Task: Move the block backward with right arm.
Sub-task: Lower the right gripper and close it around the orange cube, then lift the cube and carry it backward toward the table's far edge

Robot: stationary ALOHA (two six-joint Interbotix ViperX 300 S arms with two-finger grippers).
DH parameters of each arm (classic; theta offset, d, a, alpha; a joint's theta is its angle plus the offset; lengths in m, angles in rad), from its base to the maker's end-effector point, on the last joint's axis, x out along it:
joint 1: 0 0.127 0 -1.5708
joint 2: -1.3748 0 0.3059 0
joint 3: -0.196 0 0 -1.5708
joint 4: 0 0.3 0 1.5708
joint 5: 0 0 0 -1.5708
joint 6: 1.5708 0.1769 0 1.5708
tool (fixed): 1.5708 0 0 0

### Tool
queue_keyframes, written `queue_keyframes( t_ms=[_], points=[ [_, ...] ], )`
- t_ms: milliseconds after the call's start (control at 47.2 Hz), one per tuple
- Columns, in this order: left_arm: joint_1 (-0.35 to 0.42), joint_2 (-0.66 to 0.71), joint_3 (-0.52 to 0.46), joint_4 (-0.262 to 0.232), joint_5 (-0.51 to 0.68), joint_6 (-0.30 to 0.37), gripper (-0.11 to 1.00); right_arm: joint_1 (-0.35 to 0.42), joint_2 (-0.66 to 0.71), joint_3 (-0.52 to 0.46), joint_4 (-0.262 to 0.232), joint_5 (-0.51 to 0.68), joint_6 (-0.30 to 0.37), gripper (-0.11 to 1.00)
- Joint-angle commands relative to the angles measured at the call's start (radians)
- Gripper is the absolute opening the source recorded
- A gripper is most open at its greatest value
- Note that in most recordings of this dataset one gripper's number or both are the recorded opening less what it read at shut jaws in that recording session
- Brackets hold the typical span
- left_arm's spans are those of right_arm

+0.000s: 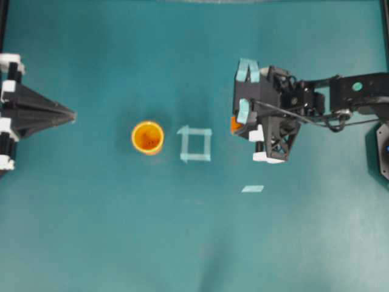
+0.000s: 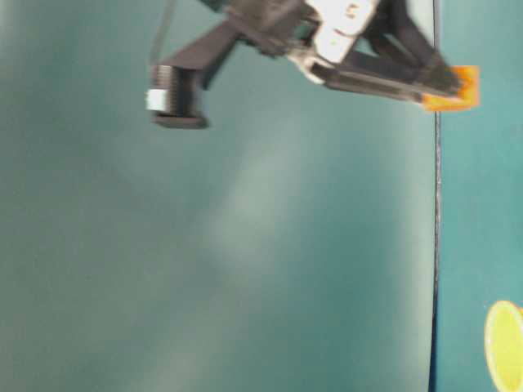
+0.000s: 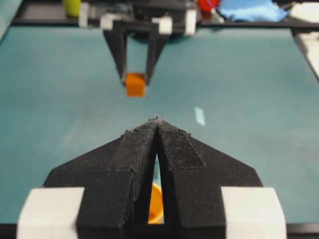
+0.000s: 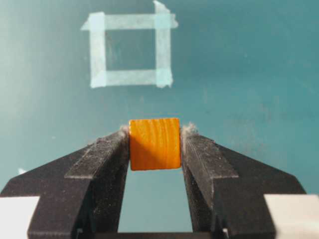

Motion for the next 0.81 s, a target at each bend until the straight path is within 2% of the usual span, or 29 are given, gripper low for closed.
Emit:
queue_keyframes(
  t_ms=[0,318,466,784],
  points=[
    [0.003,0.008,-0.031,0.003,-0.005,0.0,0.0,0.003,-0.04,-0.031,0.008,0.028,0.006,0.4],
    [0.003,0.008,-0.031,0.003,-0.005,0.0,0.0,-0.011,-0.048,-0.041,0.011,0.054,0.067,0.4],
    [0.003,0.008,-0.031,0.003,-0.005,0.0,0.0,-0.061,-0.046,-0.052,0.011,0.054,0.069,0.4],
    [0.002,0.008,-0.029,0.003,-0.005,0.0,0.0,-0.225,0.003,-0.121,0.006,0.081,0.06,0.4]
  ],
)
